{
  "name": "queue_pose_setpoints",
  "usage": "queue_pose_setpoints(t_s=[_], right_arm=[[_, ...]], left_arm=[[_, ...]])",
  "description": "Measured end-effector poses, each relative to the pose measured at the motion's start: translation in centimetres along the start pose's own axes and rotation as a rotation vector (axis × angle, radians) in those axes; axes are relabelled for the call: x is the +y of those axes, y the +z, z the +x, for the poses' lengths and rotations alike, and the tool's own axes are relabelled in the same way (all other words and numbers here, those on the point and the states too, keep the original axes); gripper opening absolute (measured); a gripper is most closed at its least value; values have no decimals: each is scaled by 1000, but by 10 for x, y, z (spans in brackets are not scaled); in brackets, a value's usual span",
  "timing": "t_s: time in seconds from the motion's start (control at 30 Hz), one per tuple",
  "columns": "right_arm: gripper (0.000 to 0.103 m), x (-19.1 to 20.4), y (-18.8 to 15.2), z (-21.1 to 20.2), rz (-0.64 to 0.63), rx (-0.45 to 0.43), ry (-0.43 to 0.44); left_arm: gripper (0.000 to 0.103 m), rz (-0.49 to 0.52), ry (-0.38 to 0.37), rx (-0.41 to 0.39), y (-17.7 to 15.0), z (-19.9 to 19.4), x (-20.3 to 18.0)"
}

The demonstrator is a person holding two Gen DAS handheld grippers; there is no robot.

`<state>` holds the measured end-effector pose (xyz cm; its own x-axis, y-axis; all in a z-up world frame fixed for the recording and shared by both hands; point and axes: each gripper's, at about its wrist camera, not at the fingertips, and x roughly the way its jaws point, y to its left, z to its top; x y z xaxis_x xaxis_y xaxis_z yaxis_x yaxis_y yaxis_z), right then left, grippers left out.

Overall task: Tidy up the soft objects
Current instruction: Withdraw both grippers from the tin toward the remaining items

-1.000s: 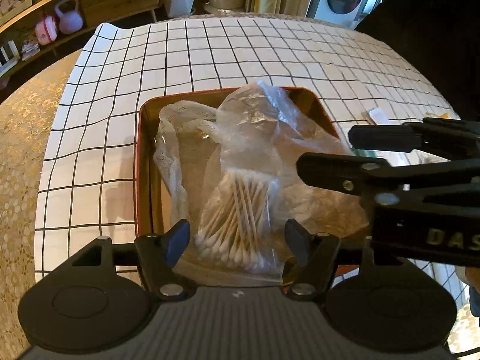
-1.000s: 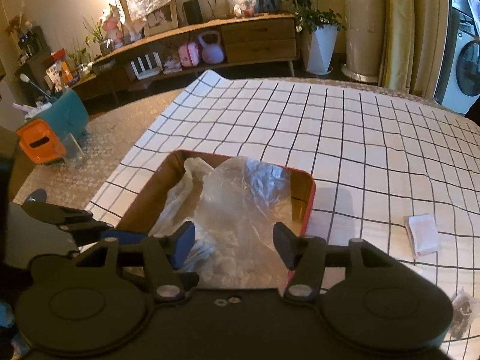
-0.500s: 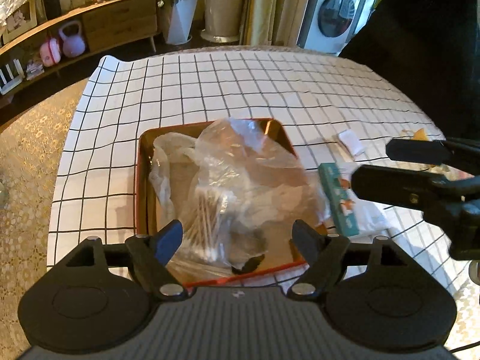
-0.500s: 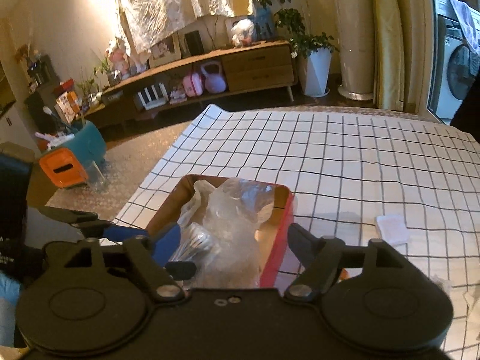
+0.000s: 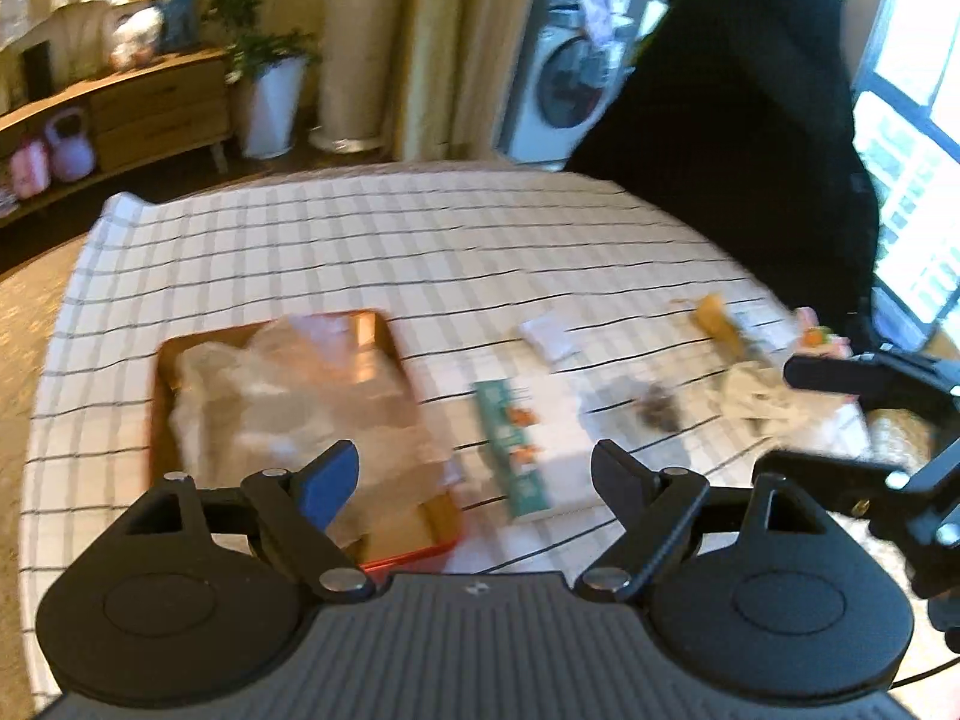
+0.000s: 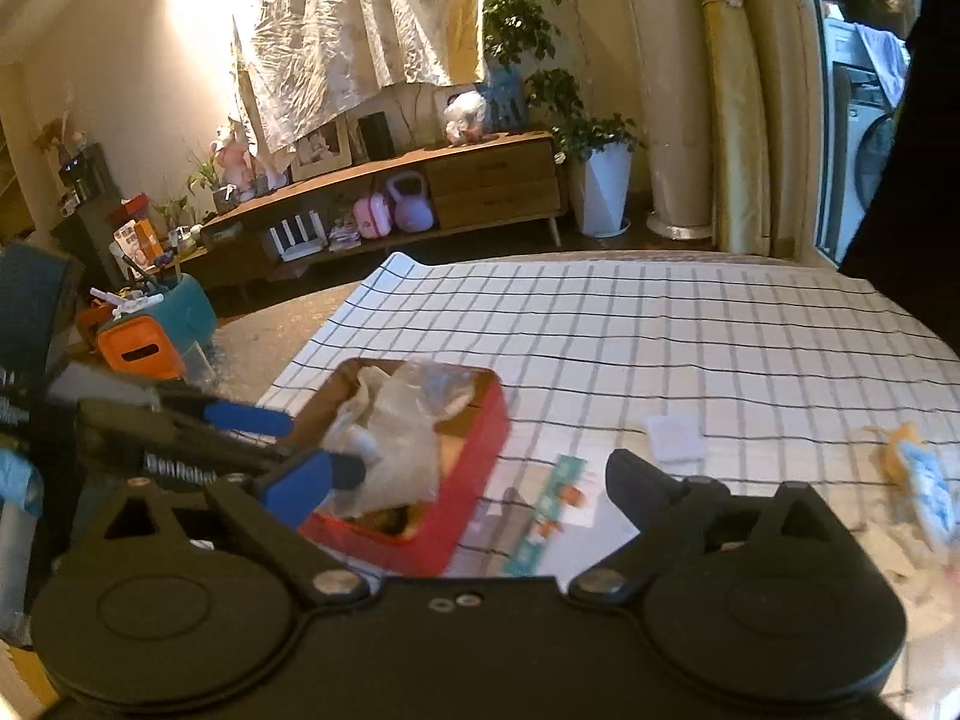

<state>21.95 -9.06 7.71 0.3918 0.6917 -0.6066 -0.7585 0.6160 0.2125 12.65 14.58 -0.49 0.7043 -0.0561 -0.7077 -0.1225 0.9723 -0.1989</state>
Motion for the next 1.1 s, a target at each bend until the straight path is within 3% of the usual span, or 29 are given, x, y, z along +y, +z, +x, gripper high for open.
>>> queue_pose_setpoints(t_s=[0.17, 0.4, 0.63, 1.1], right_arm=[[99, -28, -22, -23, 6, 9, -68], [99, -62, -47, -34, 35, 17, -134], [99, -85, -63, -22, 47, 39, -166], [96, -131, -67, 23, 104, 74, -178]], left_arm=[[101, 25, -62, -40, 4, 8, -27], [102, 28, -105, -21, 21, 42, -58], [102, -49, -80, 25, 48, 86, -74], [102, -37, 58, 99, 76, 174, -94]])
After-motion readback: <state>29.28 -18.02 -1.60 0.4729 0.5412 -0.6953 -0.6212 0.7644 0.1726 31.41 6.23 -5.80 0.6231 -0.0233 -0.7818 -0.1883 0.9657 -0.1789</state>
